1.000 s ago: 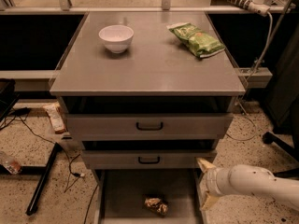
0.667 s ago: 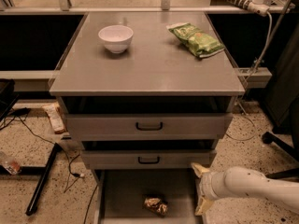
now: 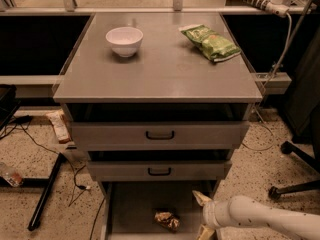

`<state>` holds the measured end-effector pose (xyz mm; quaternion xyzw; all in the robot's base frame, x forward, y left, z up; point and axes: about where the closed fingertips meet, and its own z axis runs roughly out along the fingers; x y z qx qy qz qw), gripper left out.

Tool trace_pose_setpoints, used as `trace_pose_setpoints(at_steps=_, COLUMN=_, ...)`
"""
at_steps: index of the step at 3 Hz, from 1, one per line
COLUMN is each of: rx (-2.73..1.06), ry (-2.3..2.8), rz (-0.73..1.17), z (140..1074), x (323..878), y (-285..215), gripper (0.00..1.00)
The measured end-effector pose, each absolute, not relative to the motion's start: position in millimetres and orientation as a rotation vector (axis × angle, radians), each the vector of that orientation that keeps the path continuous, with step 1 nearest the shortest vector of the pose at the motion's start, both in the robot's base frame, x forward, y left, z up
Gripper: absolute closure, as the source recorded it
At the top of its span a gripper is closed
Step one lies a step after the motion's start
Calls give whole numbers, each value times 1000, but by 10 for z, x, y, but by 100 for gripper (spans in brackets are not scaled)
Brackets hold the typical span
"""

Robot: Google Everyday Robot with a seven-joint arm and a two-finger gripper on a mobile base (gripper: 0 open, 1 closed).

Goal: Pick orange can from bottom drawer and place on counter

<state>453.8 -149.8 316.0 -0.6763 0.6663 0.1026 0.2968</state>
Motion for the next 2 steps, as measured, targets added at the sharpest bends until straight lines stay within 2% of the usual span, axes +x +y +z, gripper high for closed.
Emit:
trace_pose_setpoints(at_steps=1, rx=-1681, ry=1774, rz=315, z=2538, x=4608, y=-1391, gripper=0)
trace_pose_setpoints(at_steps=2, rx=-1680, ry=1774, rz=315, z=2536, x=4609, y=-1390, gripper=0)
